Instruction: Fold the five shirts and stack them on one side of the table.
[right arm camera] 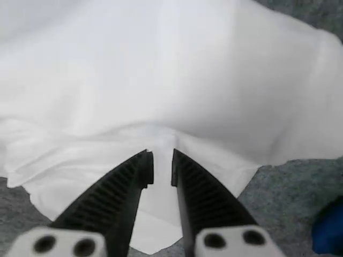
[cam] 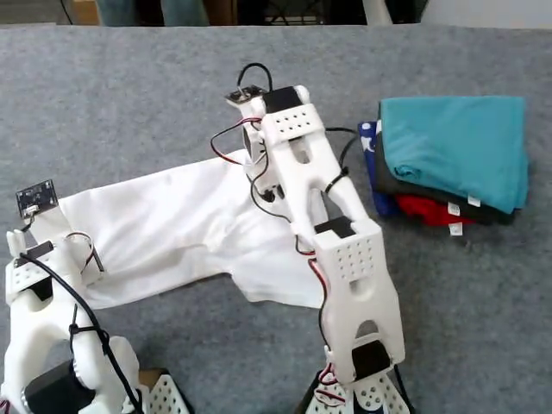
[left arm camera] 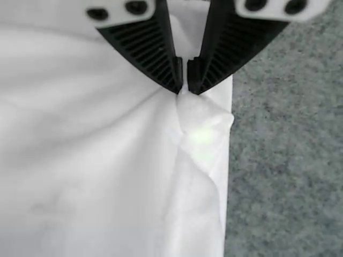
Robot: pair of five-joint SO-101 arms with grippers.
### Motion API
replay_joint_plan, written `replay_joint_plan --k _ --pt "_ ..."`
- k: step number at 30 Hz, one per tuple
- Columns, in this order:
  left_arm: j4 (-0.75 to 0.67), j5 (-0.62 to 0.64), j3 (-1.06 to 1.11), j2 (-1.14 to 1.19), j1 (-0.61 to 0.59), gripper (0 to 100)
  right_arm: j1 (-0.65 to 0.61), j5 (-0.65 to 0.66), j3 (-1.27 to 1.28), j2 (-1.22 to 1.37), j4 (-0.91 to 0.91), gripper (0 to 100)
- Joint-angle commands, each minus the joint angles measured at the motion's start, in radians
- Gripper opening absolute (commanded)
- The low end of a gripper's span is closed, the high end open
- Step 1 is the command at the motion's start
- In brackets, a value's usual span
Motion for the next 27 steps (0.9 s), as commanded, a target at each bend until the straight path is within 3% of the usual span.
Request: replay_joint_plan --k 1,11,16,27 --pt "-0.014 -0.005 0.002 -0.012 -0.001 3 -0.020 -0.032 -0.044 0.016 0.012 6.7" --pt "-0.015 -0.005 0.002 -0.012 -0.001 3 -0.021 -0.055 -0.051 0.068 0.012 6.9" --pt "-0.035 -0.005 0.010 -0.012 -0.004 3 -0.025 -0.055 -0.044 0.039 0.015 13.6" --pt "-0.035 -0.005 0.013 -0.018 -0.004 3 -0.021 -0.048 -0.053 0.062 -0.002 12.9"
